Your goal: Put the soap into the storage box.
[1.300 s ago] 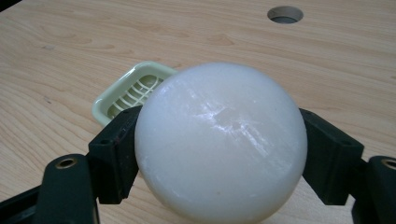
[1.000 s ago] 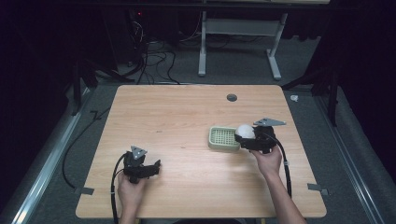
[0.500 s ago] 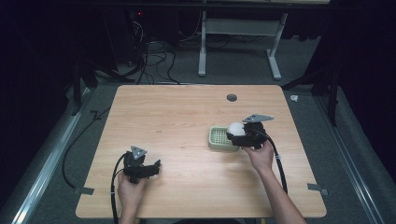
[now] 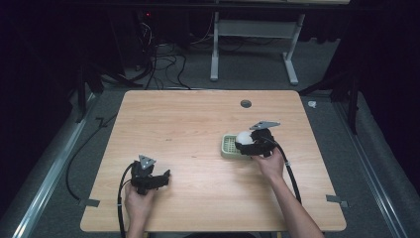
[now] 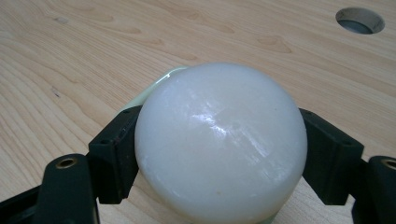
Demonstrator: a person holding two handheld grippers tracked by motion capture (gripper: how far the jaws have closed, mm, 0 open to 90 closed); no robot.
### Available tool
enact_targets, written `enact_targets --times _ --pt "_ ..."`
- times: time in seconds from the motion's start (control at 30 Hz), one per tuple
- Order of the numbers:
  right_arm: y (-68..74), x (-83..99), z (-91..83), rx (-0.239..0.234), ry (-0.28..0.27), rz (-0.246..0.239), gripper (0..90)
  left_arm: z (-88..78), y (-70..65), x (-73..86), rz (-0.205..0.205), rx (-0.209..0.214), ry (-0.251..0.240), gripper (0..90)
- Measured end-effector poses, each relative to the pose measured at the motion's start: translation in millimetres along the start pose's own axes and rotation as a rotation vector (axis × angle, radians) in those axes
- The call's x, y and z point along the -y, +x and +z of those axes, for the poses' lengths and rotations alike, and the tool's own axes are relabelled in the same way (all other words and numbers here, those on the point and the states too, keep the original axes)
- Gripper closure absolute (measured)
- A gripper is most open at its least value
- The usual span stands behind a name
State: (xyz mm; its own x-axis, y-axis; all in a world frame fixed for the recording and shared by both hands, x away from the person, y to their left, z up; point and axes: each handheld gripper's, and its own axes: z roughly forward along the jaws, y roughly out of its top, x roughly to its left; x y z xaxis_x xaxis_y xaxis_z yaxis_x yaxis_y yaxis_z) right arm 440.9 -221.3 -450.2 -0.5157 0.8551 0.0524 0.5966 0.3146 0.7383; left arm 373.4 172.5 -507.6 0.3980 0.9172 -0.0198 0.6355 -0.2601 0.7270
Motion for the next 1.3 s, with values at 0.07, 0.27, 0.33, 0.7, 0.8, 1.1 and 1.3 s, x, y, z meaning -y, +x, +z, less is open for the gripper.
enact_targets --times 0.07,0.27,0.33,0.7,0.8,1.1,1.3 --pt "-1.2 0.2 2.4 0.0 0.009 0.005 24.4 0.0 0.0 0.0 0.0 0.0 0.0 16.4" --pt "-3.2 2.0 10.3 0.005 0.031 0.007 24.4 0.0 0.0 0.0 0.0 0.0 0.0 16.4" --pt "-3.2 2.5 12.6 0.007 0.033 0.004 24.4 0.0 0.0 0.0 0.0 0.0 0.0 16.4" --pt "-4.9 5.0 23.1 0.01 0.065 -0.013 24.3 0.0 0.0 0.0 0.0 0.0 0.0 16.4" --pt "-5.8 5.4 25.1 0.01 0.069 -0.012 24.3 0.0 0.0 0.0 0.0 0.0 0.0 16.4" --pt "-5.7 6.8 32.0 0.011 0.102 -0.031 24.2 0.0 0.0 0.0 0.0 0.0 0.0 16.4" --pt "-7.7 7.6 32.6 -0.009 0.099 -0.033 24.1 0.0 0.0 0.0 0.001 0.0 0.0 16.4"
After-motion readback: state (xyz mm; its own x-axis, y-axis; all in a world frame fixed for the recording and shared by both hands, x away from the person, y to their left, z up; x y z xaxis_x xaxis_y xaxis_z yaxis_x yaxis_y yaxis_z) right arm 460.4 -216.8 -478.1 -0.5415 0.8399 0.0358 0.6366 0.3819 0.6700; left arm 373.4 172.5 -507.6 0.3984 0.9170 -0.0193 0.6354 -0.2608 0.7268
